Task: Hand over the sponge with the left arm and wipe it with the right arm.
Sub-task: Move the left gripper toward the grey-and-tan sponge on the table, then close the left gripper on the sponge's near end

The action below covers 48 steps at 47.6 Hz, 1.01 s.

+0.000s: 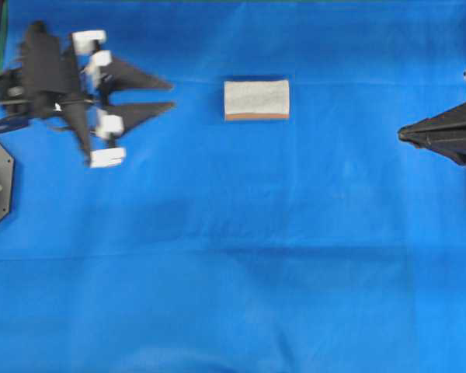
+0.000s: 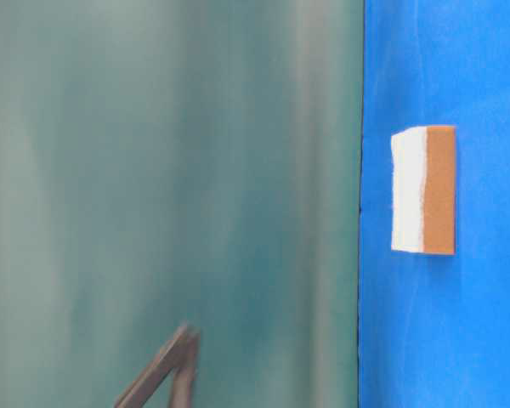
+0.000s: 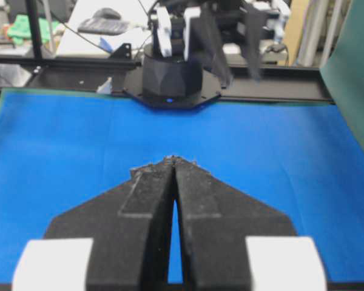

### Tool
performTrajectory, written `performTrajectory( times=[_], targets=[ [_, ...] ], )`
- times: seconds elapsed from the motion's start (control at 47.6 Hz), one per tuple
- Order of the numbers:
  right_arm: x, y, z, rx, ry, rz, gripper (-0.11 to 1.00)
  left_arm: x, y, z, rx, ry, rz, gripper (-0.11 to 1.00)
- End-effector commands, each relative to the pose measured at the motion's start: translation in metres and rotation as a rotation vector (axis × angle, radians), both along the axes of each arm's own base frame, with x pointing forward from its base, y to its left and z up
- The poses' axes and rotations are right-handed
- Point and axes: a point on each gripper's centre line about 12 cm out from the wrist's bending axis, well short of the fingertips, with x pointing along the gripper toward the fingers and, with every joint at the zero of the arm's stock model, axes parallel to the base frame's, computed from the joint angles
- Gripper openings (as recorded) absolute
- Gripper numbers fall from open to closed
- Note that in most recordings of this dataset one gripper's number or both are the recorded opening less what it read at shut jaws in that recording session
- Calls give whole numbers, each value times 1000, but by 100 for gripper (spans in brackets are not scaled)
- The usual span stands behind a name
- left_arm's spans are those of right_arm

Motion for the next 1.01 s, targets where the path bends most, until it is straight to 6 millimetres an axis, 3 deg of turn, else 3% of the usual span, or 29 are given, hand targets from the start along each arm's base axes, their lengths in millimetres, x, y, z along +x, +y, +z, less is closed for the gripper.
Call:
performTrajectory(
  times=[0.0,0.105,0.21,0.567,0.777,0.987],
  targets=[
    [3,0,6,-3,-9,-1,3,21,10,1,40,21,10,54],
    [4,0,3,3,1,-2,3,40,23,-15,61,91,24,82],
    [6,0,0,6,15,-2,3,57,40,-34,51,162,53,94],
    [11,-1,-9,7,54,-2,3,100,65,-99,29,305,70,94],
    [12,-1,-11,8,60,-2,3,107,81,-133,22,366,91,94],
    [12,-1,-12,8,66,-3,3,107,92,-148,32,386,105,94]
  ],
)
